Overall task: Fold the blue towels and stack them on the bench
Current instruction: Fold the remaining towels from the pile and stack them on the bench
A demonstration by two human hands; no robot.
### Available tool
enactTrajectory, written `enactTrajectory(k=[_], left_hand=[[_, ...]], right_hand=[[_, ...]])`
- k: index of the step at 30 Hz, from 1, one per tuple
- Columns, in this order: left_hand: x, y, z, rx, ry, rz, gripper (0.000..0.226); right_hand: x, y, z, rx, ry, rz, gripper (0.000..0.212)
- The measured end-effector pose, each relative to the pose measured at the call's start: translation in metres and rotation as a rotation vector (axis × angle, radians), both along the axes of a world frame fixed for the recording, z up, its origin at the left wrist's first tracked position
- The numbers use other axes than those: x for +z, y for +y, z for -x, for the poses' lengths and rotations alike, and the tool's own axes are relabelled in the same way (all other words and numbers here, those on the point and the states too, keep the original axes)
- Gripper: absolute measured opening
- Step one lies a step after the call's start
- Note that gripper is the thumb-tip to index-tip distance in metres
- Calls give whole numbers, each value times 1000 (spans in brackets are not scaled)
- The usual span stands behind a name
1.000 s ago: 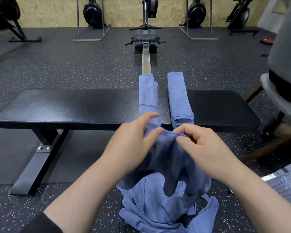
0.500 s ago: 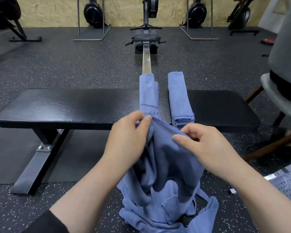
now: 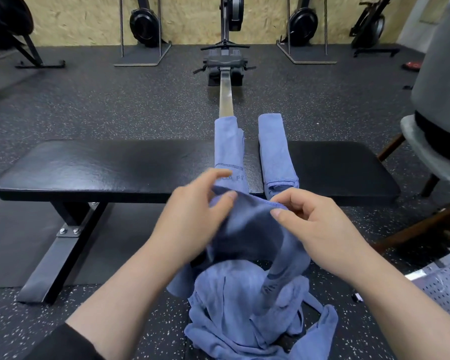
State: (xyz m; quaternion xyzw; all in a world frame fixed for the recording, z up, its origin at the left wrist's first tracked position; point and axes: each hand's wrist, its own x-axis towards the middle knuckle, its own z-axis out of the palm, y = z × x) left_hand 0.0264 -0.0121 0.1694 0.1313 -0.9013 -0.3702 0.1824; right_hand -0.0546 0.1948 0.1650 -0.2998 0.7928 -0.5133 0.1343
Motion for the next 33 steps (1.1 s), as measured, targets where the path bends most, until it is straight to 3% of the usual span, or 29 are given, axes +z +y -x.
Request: enactTrajectory(k=[3,5,7,11,19,24,27,30,33], left_hand=[[-5,24,-1,-243,-127,10,40],[-10,33,1,-277,-167,69,30],[-12,35,3,-251,-156,63,22],[-12,32,5,-203,-122,46,33],[-9,2,12,85,-35,-116,30],[-5,-10,6,144,-27,-156,27],[-3,-13,4,134,-105,-180,19],[0,-15,2,136,-199,-147,21],[-5,-18,2,181,-229,-52,41]], right_hand=[[-3,-3,0,11,27,21,17],[-5,-4,2,-1,26,28,19],[-6,-5,3,-13,24,34,20],[-8,-2,6,-49,-2,38,9],[2,6,8,-146,10,-71,39],[5,11,11,-212,-138,28,45],[4,10,9,-227,-334,189,35],[0,9,8,-239,-379,170,33],[-7,8,7,-209,-445,130,28]])
